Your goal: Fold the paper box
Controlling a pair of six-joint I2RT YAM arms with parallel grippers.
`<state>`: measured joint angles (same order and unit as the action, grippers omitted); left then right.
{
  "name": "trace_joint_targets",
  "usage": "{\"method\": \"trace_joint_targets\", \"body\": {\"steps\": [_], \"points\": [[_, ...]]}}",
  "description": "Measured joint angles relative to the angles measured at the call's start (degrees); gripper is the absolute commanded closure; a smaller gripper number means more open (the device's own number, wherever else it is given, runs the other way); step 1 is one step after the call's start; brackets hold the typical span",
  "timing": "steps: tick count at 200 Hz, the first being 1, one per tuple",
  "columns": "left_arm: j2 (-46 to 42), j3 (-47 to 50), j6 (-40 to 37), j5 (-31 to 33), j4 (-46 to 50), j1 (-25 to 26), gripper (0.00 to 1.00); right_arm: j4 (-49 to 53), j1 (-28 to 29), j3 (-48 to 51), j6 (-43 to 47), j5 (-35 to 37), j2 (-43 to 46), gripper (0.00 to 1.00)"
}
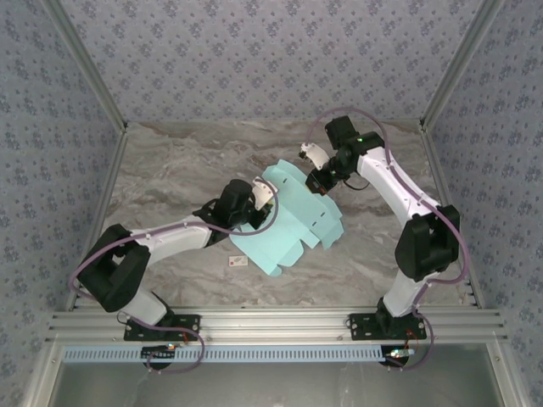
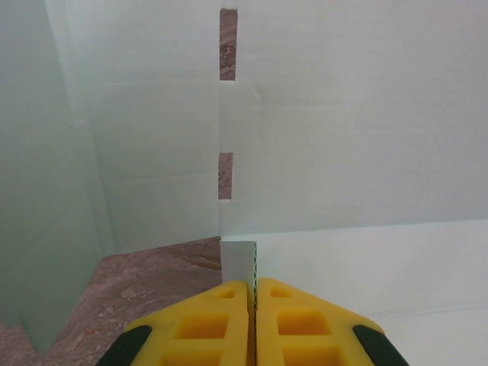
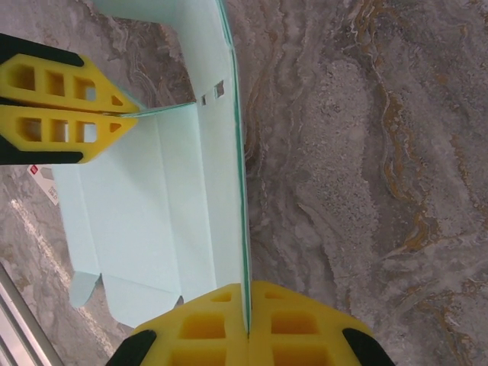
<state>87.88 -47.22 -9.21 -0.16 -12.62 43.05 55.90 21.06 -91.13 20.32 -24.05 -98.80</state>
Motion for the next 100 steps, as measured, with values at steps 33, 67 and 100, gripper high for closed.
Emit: {"method": "trace_joint_targets", "body": {"steps": [33,67,100], "points": [[2.3,-0.9,-2.2,1.6,0.0,1.4,0.93,1.2,0.0,0.0,-1.0,-0.9,-0.6,1.0],[5.5,-1.8,-3.3,2.4,-1.0,3.1,0.93,2.7,0.0,0.0,-1.7,-0.9,-0.9,1.0],[6.7,-1.9,-3.4,2.6,-2.2,4.0,0.92,3.1,-0.1,0.2,-1.9,-0.9,-1.0,1.0]]}}
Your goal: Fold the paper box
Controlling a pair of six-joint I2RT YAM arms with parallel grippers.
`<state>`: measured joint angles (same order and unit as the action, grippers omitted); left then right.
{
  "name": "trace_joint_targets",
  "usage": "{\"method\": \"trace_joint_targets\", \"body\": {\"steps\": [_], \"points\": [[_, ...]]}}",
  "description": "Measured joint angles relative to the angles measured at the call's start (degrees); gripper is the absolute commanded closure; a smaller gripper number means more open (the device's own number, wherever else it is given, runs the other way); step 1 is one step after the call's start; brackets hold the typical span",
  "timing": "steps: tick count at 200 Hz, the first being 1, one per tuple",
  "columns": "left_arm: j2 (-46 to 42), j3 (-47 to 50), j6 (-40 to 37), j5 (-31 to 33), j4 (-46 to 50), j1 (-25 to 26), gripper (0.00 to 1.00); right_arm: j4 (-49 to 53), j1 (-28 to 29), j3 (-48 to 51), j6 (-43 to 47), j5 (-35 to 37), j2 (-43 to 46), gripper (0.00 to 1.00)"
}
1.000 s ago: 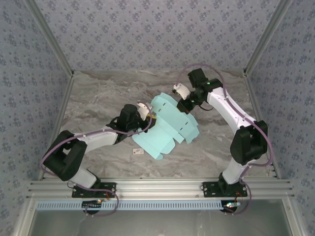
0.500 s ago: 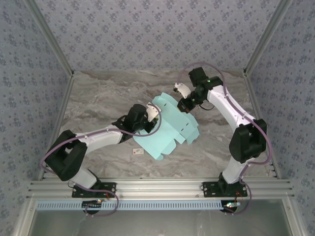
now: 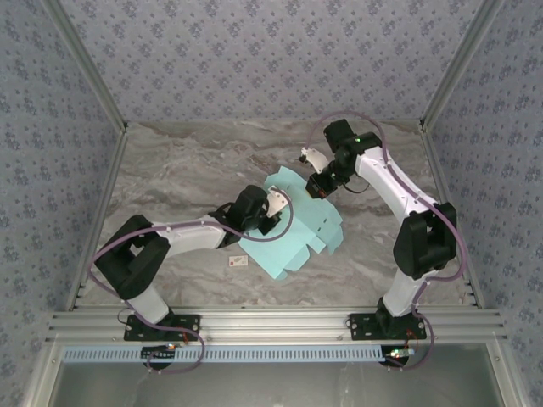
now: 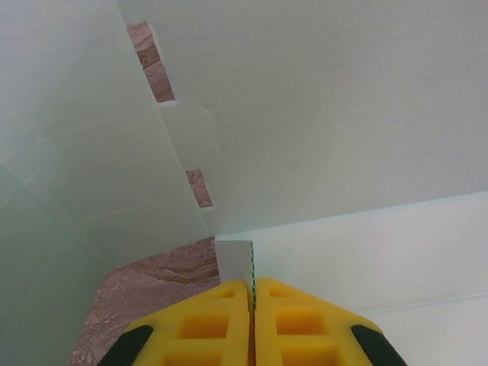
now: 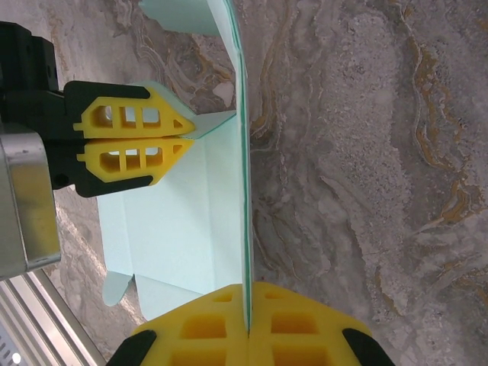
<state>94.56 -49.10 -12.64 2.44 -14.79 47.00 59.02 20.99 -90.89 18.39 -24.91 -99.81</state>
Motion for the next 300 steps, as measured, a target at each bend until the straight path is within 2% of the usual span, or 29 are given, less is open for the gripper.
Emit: {"method": "trace_joint_targets", "body": {"steps": [40,65,89,123,146,176,209,237,300], "points": [[0.1,0.0,0.0,0.0,-0.3,0.0,0.89,0.0,-0.3,0.1,0.0,0.1,0.0,1.0],[-0.4,0.1,0.4,-0.9,-0.3,0.0,0.79,-0.5,-0.2,0.2,0.3,0.7,0.0,1.0],[-3.6,0.7,1.9,-4.5,-0.2,-0.7,0.68,-2.6,-0.2,1.0,1.2,1.7,0.1,1.0],[-11.2,0.8,4.5,-11.9,0.1,-3.7,0.59,-6.8,0.0,2.5,2.9,2.2,1.4,1.0],[-15.1,0.5,7.5,-18.6,0.7,-8.4,0.56,-8.1,0.2,3.3,4.1,1.7,3.7,1.0],[-15.1,-3.0,11.9,-27.2,3.4,-14.1,0.55,-9.6,0.3,3.8,5.2,-0.4,5.6,1.0],[-12.3,-8.4,15.5,-34.4,4.8,-16.5,0.54,-10.1,0.5,3.8,5.8,-2.7,5.8,1.0],[-9.1,-12.1,18.2,-36.9,5.4,-17.9,0.54,-10.3,1.0,3.8,6.3,-3.8,5.8,1.0],[-5.6,-15.5,20.3,-37.6,7.6,-20.8,0.52,-10.2,1.2,3.8,6.8,-5.4,5.8,1.0]]}}
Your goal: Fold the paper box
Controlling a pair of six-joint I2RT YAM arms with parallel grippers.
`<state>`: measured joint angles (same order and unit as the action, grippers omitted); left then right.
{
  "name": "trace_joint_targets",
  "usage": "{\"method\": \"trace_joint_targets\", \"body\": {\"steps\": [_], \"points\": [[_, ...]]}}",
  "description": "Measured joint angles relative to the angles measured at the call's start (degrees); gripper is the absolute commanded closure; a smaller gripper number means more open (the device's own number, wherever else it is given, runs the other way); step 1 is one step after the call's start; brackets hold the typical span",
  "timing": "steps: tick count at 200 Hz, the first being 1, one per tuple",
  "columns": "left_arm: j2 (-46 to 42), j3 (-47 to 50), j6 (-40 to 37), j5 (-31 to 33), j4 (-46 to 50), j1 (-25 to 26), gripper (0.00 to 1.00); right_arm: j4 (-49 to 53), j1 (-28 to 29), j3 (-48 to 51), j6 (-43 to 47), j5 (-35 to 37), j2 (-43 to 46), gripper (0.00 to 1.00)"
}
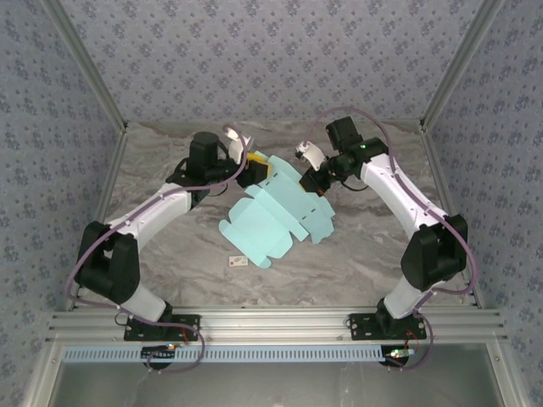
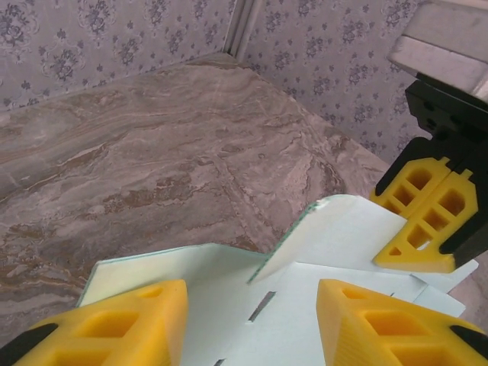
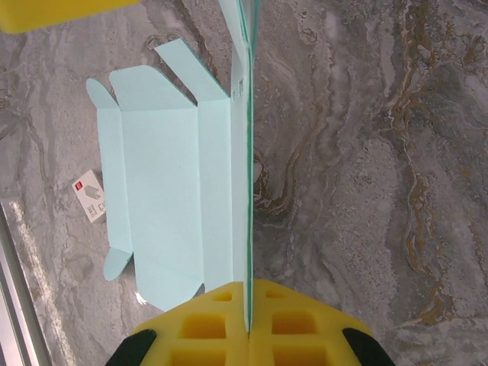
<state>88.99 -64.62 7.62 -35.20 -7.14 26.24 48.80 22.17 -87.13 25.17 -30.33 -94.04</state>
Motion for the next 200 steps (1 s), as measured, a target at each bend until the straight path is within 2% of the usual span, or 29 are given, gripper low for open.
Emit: {"method": "trace_joint_targets", "body": {"steps": [31,74,85,124,200], "points": [[1.0,-1.1,0.5,-2.7,0.1,0.0,0.56,0.0,0.3,0.0,0.0,-0.4,0.0,1.0],[1.2,-1.9,0.5,-6.5,0.0,0.5,0.78,0.0,0.7,0.0,0.0,-0.3,0.0,1.0],[1.2,-2.1,0.2,-6.9,0.1,0.7,0.8,0.0,0.7,0.0,-0.1,-0.1,0.0,1.0],[1.2,-2.1,-1.6,-6.9,0.6,2.3,0.79,0.6,0.7,-1.3,-1.3,1.4,-0.7,1.0],[3.3,-2.1,-4.1,-4.8,1.4,5.8,0.67,2.2,0.7,-2.4,-3.4,2.6,-2.4,1.0]]}}
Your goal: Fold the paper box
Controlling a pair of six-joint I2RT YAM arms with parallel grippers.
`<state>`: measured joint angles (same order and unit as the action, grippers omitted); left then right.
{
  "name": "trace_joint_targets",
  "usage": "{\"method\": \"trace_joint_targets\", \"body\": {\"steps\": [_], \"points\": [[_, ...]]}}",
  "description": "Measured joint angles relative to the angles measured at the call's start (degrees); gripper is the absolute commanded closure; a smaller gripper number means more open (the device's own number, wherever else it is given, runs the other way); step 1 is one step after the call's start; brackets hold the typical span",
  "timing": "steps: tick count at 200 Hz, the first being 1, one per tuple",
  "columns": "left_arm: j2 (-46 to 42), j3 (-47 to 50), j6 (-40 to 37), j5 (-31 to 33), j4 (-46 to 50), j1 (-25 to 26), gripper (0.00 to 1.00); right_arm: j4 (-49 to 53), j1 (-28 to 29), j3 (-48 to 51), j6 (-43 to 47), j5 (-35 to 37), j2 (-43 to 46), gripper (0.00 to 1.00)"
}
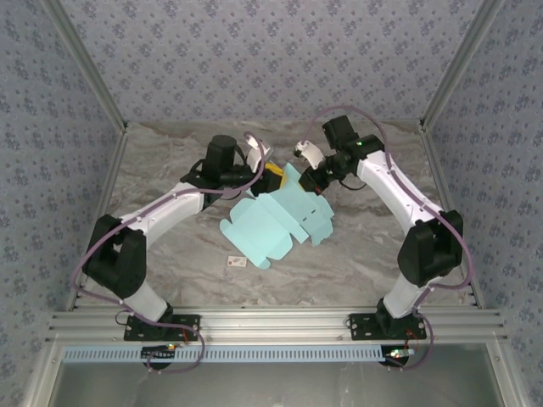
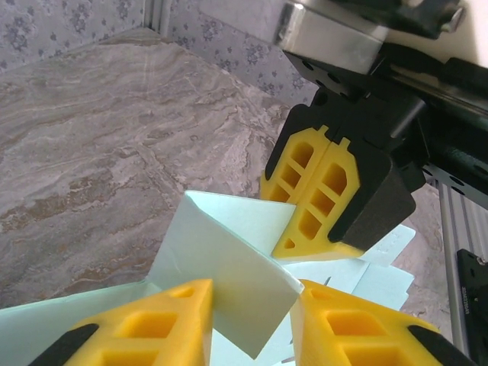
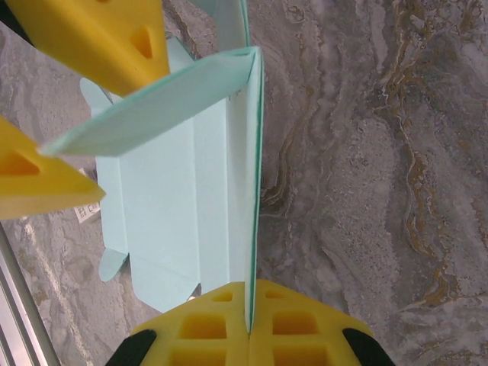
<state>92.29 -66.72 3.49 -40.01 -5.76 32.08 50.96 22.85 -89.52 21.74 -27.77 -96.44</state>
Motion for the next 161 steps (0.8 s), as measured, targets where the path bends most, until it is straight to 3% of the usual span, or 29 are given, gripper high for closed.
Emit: {"method": "trace_joint_targets", "body": {"steps": [102,161], "points": [[0.7,-0.2,0.0,0.7,0.0,0.7,0.55,0.0,0.0,0.0,0.2,1.7,-0.5,1.0],[-8.4,6.1,1.8,5.4,0.9,-0.5,0.47,-0.6,1.0,0.3,2.4,11.2,-0.5,1.0]]}}
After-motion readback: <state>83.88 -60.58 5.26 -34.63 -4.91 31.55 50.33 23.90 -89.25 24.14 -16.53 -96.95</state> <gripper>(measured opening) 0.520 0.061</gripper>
